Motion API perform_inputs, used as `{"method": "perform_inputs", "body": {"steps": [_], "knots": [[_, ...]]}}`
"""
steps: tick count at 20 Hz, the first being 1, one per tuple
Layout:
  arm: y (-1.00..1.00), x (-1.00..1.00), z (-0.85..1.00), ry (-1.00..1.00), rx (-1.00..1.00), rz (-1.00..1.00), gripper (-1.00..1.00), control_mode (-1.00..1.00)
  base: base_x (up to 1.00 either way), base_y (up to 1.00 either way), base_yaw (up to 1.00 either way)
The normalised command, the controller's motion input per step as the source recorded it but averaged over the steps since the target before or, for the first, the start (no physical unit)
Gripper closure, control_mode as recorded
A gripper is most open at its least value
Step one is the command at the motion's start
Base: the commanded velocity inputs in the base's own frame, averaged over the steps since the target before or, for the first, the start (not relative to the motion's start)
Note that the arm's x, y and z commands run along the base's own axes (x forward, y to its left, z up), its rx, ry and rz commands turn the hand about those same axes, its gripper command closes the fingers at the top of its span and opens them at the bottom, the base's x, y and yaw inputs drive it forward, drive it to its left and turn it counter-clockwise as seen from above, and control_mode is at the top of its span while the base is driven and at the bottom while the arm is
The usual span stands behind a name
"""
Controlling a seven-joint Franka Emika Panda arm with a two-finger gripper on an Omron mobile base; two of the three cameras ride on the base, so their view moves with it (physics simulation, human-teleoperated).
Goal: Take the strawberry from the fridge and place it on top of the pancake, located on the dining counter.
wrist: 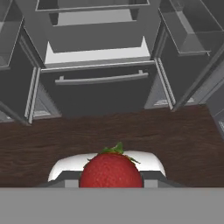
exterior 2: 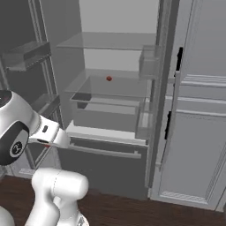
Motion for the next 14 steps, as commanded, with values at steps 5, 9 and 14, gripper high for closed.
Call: {"method": "perform_inputs", "body": {"steps": [5, 9, 14], "knots": [[0.0, 0.0, 0.0, 0.0, 0.0, 0.0, 1.0, 1.0, -1.0, -0.06, -0.01], [0.0, 0.0, 0.0, 0.0, 0.0, 0.0, 1.0, 1.0, -1.0, -0.14, -0.02], [0.0, 0.0, 0.0, 0.0, 0.0, 0.0, 1.0, 1.0, -1.0, -0.32, -0.31]]}}
